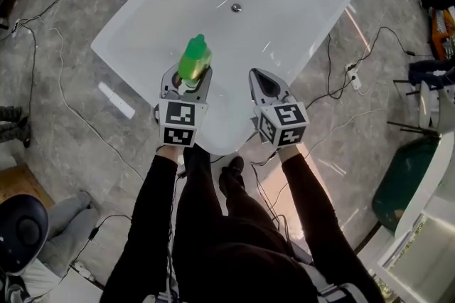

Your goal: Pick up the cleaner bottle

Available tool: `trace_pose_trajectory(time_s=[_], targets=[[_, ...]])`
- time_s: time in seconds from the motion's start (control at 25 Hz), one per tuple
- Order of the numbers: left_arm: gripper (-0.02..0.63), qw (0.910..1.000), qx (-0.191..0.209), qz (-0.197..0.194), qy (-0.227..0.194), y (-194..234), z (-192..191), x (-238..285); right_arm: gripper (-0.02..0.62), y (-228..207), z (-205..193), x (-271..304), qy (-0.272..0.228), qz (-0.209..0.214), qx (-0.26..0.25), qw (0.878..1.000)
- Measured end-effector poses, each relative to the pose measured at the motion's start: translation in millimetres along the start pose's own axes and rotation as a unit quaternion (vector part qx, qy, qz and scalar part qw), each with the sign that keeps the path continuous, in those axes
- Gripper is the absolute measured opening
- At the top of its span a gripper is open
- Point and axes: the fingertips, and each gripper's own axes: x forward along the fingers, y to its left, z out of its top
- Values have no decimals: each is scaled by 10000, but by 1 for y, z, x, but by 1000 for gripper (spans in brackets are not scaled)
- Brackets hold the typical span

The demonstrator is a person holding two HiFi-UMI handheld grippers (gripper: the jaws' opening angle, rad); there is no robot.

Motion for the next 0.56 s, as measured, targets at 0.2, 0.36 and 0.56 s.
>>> trace_pose_trajectory(time_s=[0.2, 0.36, 0.56], targets=[[193, 10000, -11, -4, -11, 0, -1, -3, 0, 1, 2, 0, -35, -26, -31, 10000], [193, 10000, -21, -2, -12, 0, -2, -3, 2, 2, 3, 0, -39, -26, -42, 10000], [193, 10000, -31, 1, -4, 3, -1, -3, 2, 2, 5, 2, -37, -22, -26, 10000]])
